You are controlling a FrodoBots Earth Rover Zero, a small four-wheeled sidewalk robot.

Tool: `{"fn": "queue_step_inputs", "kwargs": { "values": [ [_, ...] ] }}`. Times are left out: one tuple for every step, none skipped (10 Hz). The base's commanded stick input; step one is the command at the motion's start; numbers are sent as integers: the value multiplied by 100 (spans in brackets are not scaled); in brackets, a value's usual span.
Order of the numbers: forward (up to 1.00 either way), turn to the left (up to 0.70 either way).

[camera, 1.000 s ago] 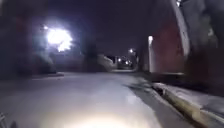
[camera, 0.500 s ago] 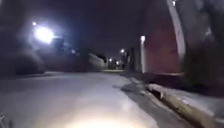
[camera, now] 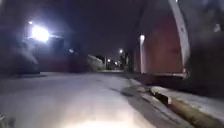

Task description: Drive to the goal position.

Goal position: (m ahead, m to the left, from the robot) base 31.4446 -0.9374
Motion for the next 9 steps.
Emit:
{"fn": "queue_step_inputs", "kwargs": {
  "values": [
    [70,0],
    [70,0],
    [70,0],
    [70,0],
    [70,0],
    [70,0],
    [70,-33],
    [70,-35],
    [70,-35]
  ]
}}
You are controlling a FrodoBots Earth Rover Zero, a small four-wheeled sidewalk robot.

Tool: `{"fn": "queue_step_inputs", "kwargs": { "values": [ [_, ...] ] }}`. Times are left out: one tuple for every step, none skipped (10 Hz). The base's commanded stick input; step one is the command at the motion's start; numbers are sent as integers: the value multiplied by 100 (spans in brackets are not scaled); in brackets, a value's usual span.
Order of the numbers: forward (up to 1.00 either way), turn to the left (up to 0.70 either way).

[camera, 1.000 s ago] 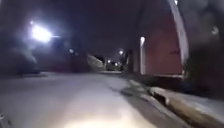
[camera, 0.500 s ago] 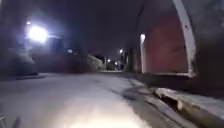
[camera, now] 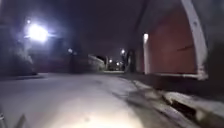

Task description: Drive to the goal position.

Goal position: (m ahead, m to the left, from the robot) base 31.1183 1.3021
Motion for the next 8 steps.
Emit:
{"fn": "queue_step_inputs", "kwargs": {
  "values": [
    [70,-35],
    [70,-35],
    [70,-28],
    [70,0],
    [70,0],
    [70,0],
    [70,0],
    [70,0]
  ]
}}
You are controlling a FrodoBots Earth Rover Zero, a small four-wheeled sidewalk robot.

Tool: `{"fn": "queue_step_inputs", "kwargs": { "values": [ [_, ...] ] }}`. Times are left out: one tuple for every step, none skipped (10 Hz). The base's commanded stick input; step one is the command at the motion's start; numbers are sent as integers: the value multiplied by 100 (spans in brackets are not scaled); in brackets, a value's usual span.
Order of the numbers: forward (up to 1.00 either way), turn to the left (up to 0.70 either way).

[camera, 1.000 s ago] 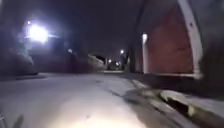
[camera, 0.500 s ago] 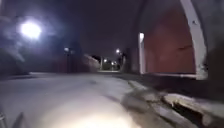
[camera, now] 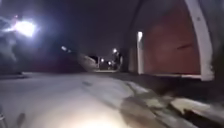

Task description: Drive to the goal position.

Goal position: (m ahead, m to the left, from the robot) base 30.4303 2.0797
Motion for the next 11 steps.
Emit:
{"fn": "queue_step_inputs", "kwargs": {
  "values": [
    [70,0],
    [70,0],
    [70,0],
    [70,0],
    [70,0],
    [70,0],
    [70,0],
    [70,0],
    [70,-12],
    [70,-30],
    [70,-32]
  ]
}}
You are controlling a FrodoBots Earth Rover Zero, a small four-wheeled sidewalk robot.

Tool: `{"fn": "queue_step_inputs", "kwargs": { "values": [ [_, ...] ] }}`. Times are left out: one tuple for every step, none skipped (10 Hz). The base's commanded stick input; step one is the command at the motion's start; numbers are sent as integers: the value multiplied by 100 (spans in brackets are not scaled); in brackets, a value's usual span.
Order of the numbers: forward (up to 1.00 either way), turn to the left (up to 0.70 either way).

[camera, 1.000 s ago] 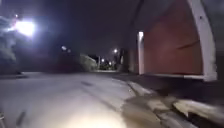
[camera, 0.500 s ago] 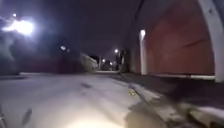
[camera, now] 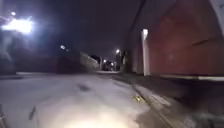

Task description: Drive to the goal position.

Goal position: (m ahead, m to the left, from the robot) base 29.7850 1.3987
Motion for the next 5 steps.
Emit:
{"fn": "queue_step_inputs", "kwargs": {
  "values": [
    [70,-15],
    [70,0],
    [70,0],
    [70,0],
    [70,0]
  ]
}}
